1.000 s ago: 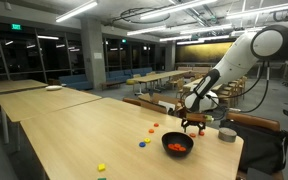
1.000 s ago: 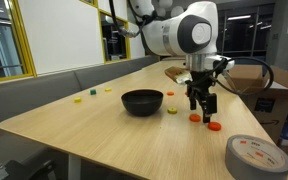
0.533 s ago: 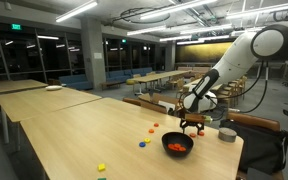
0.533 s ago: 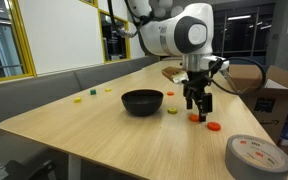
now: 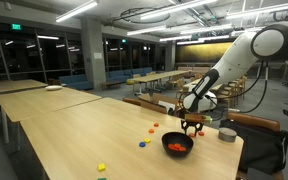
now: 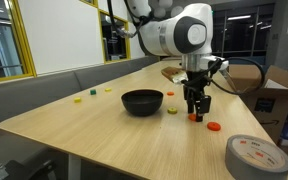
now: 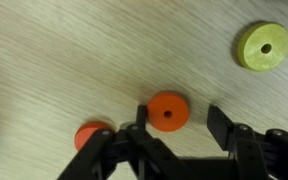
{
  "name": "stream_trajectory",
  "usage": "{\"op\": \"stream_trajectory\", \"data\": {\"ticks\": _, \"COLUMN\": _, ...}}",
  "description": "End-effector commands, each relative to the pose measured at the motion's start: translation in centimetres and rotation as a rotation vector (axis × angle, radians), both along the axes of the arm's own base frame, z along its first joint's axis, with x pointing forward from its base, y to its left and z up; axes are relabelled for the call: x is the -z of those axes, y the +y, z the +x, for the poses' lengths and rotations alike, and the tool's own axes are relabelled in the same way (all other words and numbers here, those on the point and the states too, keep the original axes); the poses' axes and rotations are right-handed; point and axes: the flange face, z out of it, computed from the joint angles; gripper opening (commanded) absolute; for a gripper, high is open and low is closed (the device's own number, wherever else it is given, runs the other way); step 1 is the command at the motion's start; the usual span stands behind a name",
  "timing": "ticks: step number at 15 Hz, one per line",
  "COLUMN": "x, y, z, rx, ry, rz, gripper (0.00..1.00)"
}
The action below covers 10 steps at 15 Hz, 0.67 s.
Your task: Pick up some of the yellow and orange objects from the table and put them in the bowl
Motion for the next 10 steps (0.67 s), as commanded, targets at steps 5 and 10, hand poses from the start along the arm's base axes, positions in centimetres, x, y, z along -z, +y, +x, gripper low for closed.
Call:
{"op": "stream_trajectory", "data": {"ticks": 5, "x": -1.0, "y": 0.3, "z": 0.2, "rx": -0.014, "ry": -0.013, "rz": 0.008, "gripper": 0.19}}
{"op": "stream_trajectory", "data": {"ticks": 10, "x": -4.0, "y": 3.8, "z": 1.1, "rx": -0.082, "ry": -0.051, "rz": -0.014, "gripper": 0.19}}
